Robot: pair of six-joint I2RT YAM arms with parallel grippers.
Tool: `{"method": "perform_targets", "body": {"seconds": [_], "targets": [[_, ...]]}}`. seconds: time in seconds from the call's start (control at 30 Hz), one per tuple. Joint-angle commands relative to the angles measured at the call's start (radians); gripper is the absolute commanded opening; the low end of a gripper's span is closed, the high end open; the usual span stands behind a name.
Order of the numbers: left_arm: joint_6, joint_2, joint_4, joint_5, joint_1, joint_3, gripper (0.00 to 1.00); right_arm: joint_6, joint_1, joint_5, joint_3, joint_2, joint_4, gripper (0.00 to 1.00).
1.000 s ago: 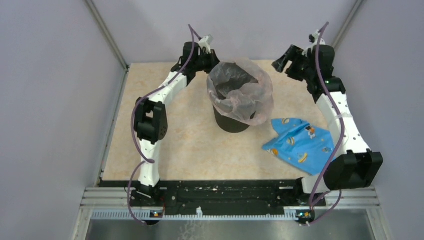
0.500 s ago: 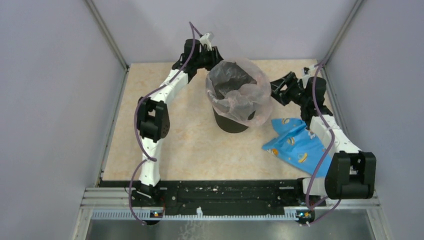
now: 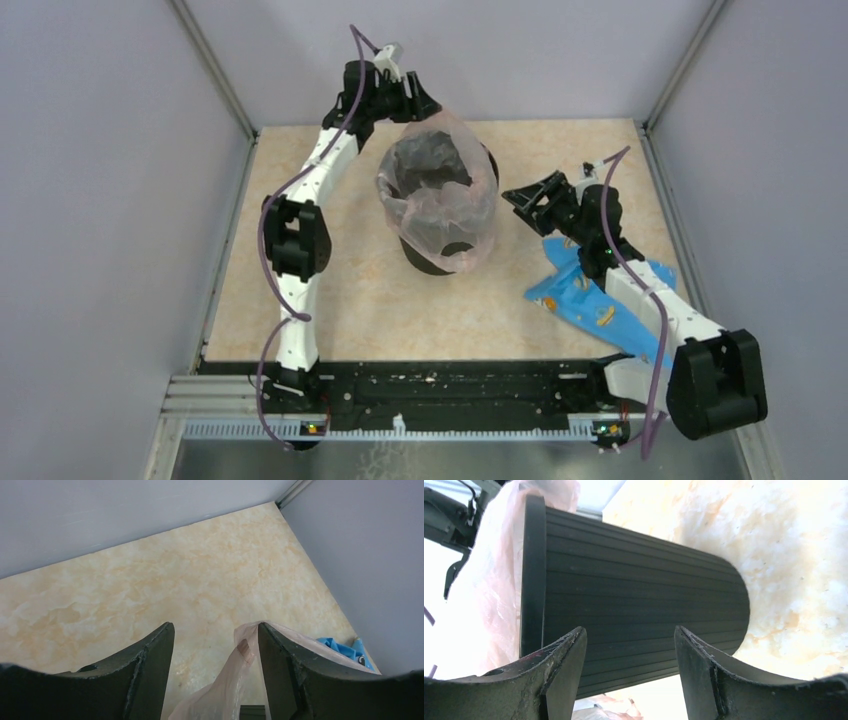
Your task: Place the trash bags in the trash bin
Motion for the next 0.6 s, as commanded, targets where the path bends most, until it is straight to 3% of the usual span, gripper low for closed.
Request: {"method": "perform_targets", "body": {"seconds": [0.0, 0.2, 0.43, 0.57], "targets": [[0.054, -0.050, -0.017, 0.016, 0.021, 0.026, 0.70, -0.060, -0.015, 0.098, 0.036, -0.070, -0.064, 0.65], [0.069, -0.095, -0.015, 0.047, 0.053, 0.021, 0.75, -0.127, -0.070, 0.004, 0.062, -0.113, -0.062, 0.66], [0.035, -0.053, 0.032, 0.204, 0.036, 0.054, 0.72, -0.321, -0.071, -0.124, 0.234, -0.068, -0.109, 0.68], [0.058, -0.043, 0.020, 0.217, 0.007, 0.063, 0.73, -0.447, -0.044, -0.190, 0.387, 0.030, -0.233, 0.67]]}}
